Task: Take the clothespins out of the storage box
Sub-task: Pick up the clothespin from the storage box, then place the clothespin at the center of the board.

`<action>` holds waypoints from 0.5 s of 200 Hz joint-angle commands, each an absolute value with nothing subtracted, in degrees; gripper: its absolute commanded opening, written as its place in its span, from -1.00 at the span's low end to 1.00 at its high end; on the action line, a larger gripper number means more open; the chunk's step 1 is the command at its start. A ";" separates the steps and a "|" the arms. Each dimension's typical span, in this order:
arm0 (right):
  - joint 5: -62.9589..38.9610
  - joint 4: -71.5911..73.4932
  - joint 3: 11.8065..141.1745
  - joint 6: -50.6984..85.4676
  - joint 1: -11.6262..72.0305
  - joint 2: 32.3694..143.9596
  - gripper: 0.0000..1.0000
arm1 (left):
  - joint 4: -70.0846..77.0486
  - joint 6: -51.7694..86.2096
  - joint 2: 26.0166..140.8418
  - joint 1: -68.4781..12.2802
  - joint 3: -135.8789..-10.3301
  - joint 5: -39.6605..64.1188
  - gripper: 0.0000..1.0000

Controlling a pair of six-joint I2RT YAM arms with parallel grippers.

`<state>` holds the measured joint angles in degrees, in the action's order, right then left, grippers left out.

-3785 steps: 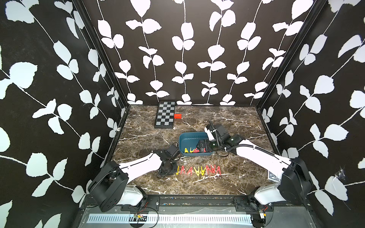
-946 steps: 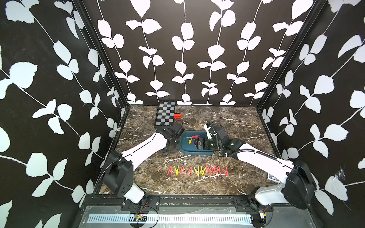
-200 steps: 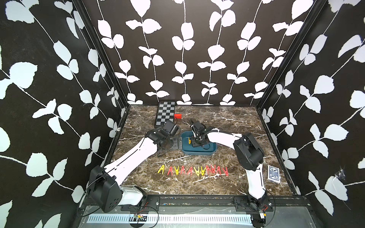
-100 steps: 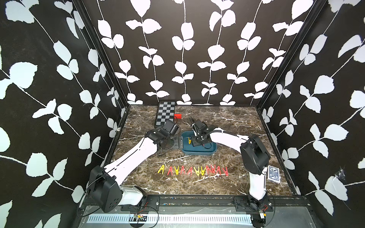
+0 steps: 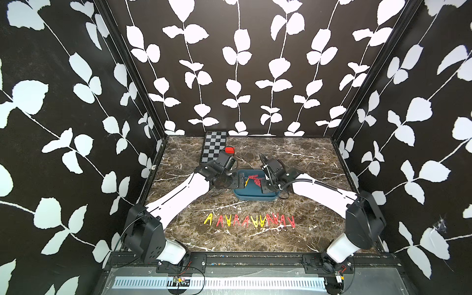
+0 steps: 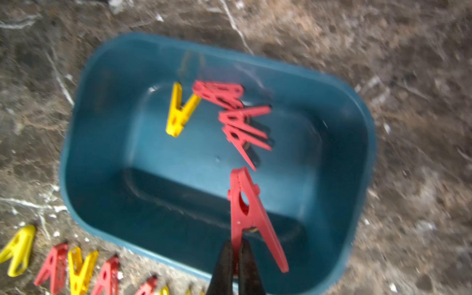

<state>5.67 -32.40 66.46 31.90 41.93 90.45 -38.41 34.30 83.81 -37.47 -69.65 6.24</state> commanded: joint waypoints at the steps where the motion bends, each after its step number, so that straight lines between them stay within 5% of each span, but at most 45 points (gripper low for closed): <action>1: 9.25 -34.62 62.83 34.64 41.52 84.83 -1.00 | -36.45 33.08 85.59 -38.96 -72.43 8.78 0.97; 100: 11.37 -39.75 41.22 40.96 35.87 63.82 -1.00 | -36.18 32.61 94.26 -43.60 -80.63 11.78 0.98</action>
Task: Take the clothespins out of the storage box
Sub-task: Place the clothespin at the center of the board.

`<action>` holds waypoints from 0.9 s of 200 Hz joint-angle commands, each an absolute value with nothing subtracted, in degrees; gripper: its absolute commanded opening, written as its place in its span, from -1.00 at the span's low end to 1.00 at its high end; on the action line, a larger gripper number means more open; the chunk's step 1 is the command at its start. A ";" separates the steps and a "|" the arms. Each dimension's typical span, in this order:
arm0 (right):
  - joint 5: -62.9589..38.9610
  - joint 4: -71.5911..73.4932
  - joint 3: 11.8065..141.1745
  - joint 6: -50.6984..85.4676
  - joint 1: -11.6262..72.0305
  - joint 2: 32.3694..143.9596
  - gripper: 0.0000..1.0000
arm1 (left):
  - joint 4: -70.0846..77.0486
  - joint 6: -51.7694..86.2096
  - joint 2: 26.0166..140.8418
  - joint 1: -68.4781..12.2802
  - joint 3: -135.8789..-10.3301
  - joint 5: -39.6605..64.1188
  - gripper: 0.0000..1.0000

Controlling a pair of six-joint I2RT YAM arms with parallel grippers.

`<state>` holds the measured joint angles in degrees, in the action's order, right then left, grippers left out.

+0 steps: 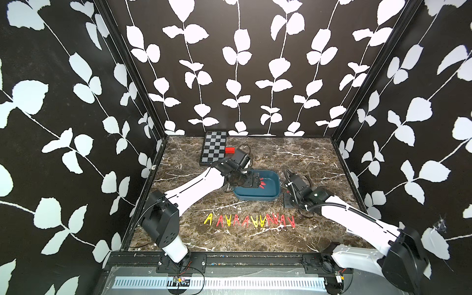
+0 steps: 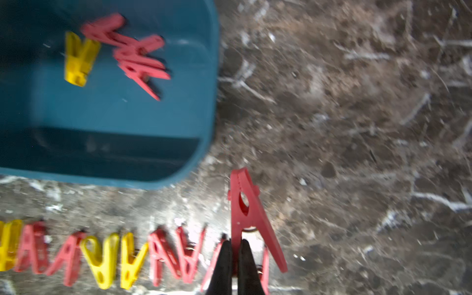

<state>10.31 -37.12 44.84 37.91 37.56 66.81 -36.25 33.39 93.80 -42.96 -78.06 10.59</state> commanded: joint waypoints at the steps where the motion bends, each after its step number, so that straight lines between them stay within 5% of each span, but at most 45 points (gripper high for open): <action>1: 11.31 -39.78 40.96 41.05 35.82 63.68 -1.00 | -36.19 32.61 94.33 -43.69 -80.70 11.82 0.98; 180: 1.40 -39.41 28.87 44.64 32.78 59.70 -0.90 | -38.10 32.82 94.87 -44.40 -81.57 11.55 0.98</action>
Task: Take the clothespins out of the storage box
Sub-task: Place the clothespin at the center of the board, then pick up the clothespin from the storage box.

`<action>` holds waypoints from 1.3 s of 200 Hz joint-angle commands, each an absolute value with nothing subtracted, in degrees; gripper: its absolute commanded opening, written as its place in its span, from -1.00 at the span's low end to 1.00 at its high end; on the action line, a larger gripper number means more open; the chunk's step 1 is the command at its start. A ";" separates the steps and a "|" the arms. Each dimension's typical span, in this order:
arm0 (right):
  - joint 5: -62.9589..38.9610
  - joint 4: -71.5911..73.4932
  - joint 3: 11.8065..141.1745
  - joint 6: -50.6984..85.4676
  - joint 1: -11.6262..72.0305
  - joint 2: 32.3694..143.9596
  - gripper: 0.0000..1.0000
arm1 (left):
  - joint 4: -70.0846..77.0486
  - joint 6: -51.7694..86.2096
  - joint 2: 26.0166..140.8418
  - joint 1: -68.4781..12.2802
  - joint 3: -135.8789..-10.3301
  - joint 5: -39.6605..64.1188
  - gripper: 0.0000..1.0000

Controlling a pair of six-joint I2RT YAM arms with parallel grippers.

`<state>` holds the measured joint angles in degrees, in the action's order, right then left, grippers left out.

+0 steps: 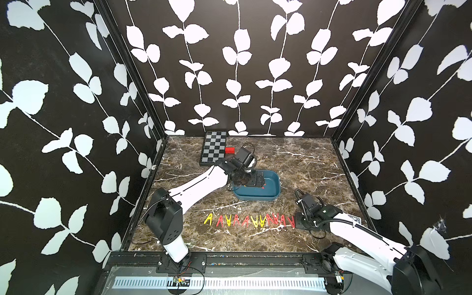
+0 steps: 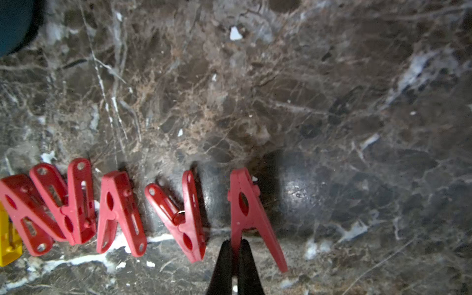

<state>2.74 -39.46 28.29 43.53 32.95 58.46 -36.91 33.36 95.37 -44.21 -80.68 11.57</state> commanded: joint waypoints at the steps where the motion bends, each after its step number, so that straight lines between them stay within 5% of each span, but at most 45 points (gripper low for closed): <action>1: 1.36 -39.35 28.89 44.65 32.78 59.82 -0.90 | -38.12 32.85 94.85 -44.39 -81.57 11.58 0.98; 38: 0.08 -39.06 29.71 45.08 32.76 63.59 -0.88 | -38.19 32.88 94.64 -44.47 -81.08 11.69 0.98; 145: 3.25 -43.84 34.95 43.74 32.78 59.59 -0.41 | -38.66 32.52 94.53 -44.46 -80.75 9.59 0.98; 210: 4.60 -40.68 43.96 39.20 32.78 56.19 0.21 | -43.28 29.74 99.07 -44.38 -85.83 3.80 0.98; 260: 4.19 -34.79 48.32 36.22 32.70 59.76 0.77 | -45.72 28.00 103.50 -43.84 -89.14 -1.21 0.41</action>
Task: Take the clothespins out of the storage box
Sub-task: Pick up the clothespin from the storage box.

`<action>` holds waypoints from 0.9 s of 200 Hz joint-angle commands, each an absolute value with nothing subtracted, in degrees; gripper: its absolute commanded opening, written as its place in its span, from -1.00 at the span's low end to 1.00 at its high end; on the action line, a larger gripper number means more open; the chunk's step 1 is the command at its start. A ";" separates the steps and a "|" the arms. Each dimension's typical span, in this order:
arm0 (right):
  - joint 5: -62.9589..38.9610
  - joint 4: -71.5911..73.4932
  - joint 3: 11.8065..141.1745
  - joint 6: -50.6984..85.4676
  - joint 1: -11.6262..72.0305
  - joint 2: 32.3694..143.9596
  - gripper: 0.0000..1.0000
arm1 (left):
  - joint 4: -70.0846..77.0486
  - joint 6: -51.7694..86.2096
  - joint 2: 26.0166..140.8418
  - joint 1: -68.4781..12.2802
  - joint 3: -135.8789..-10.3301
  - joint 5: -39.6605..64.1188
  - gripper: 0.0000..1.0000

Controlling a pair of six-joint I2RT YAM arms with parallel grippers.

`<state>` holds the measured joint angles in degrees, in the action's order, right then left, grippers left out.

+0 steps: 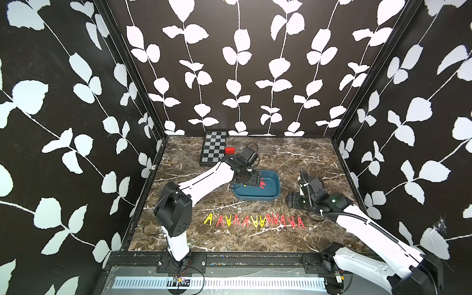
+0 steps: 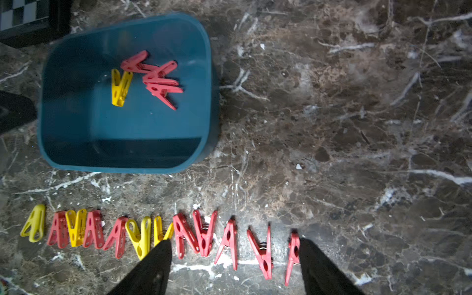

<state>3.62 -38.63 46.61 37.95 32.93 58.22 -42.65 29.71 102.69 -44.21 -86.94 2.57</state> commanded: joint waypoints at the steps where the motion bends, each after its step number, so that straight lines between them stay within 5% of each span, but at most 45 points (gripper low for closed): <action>1: 4.16 -34.71 48.37 36.17 32.70 59.85 0.79 | -45.71 28.02 103.61 -43.81 -89.18 -1.31 0.40; 12: 3.90 -33.44 48.98 35.99 32.70 60.91 0.98 | -45.88 28.84 104.42 -43.03 -89.32 -1.95 0.28; 104: 2.41 -27.87 55.22 33.71 32.71 68.96 0.98 | -45.36 29.43 116.14 -37.64 -95.76 -3.26 -0.18; 180: 2.20 -27.51 56.35 33.40 32.35 71.82 0.98 | -46.32 28.03 123.10 -36.91 -100.16 -4.03 -0.30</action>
<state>2.33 -28.73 55.05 33.93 32.82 71.35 -44.71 28.99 122.39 -36.82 -97.86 -3.01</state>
